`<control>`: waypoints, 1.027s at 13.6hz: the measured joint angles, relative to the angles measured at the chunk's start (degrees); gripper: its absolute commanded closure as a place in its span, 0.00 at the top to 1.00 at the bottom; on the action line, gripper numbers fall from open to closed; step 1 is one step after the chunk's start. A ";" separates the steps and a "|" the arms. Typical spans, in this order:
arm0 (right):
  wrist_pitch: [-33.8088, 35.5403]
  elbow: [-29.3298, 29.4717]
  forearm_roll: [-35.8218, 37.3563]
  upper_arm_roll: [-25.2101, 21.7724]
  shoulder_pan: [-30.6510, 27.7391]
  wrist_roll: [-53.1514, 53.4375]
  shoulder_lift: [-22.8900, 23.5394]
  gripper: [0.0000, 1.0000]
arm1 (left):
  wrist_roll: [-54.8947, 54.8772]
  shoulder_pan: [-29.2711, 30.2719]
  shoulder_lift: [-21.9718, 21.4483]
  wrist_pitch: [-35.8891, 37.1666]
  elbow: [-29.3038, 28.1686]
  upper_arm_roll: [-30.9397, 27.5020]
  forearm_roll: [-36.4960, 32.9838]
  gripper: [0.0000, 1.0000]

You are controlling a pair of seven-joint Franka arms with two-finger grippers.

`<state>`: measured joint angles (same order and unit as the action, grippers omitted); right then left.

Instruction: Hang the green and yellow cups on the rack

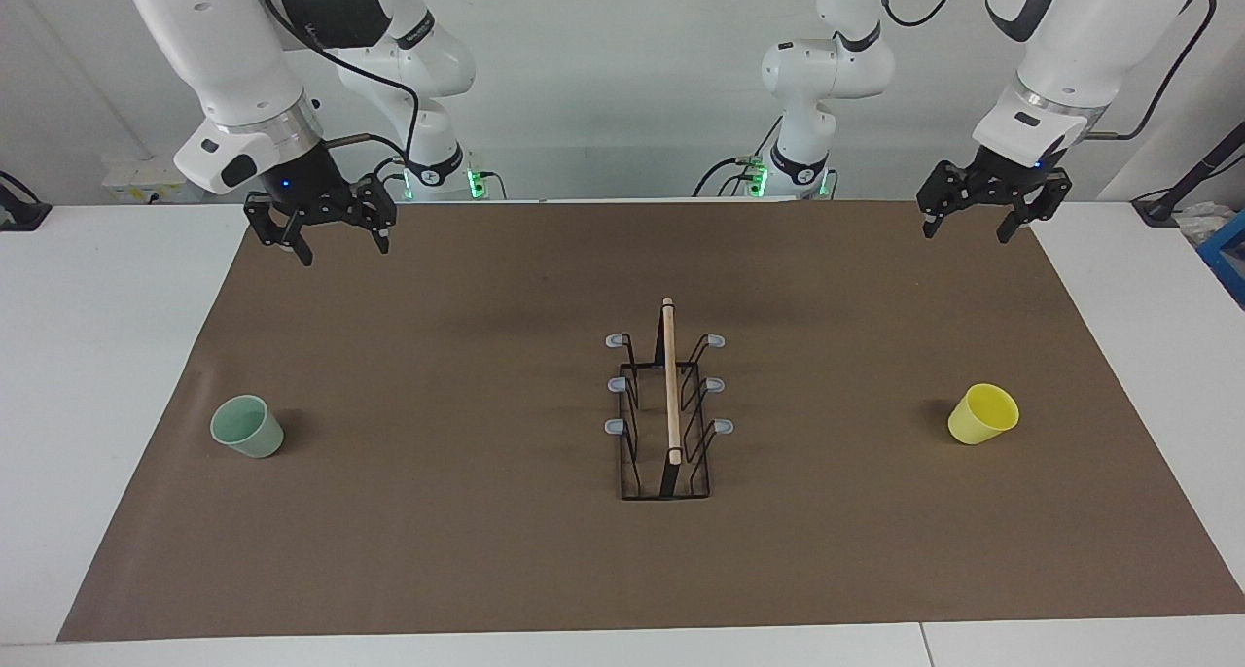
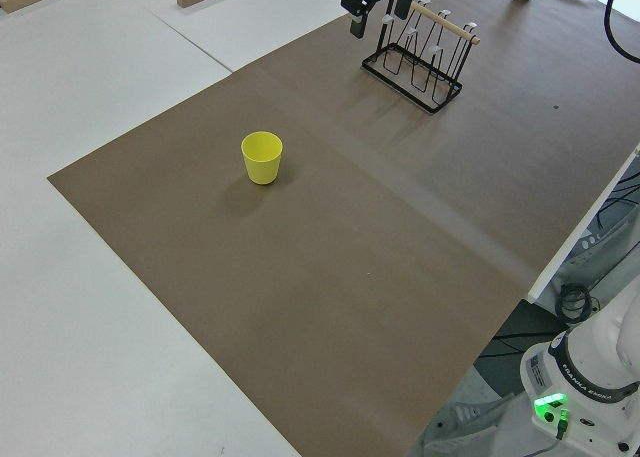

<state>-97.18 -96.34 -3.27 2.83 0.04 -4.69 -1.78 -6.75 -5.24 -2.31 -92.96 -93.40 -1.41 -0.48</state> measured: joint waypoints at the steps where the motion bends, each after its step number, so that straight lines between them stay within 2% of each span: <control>1: 0.00 -0.01 0.00 -0.05 0.00 0.00 0.01 1.00 | 0.13 0.00 0.00 0.01 -0.02 -0.05 0.00 1.00; 5: -0.23 -0.90 1.93 -0.07 0.01 -0.04 0.40 1.00 | 0.35 -0.11 0.00 0.10 -0.06 -0.08 0.00 1.00; 14: -6.55 -5.94 10.53 0.11 0.63 -3.65 3.59 1.00 | 1.78 0.37 0.00 0.41 -0.63 -0.89 0.93 1.00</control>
<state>-103.73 -102.29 7.26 2.93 0.68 -8.34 1.81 -4.97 -4.87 -2.31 -92.54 -94.03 -2.30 0.45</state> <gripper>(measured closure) 0.000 0.000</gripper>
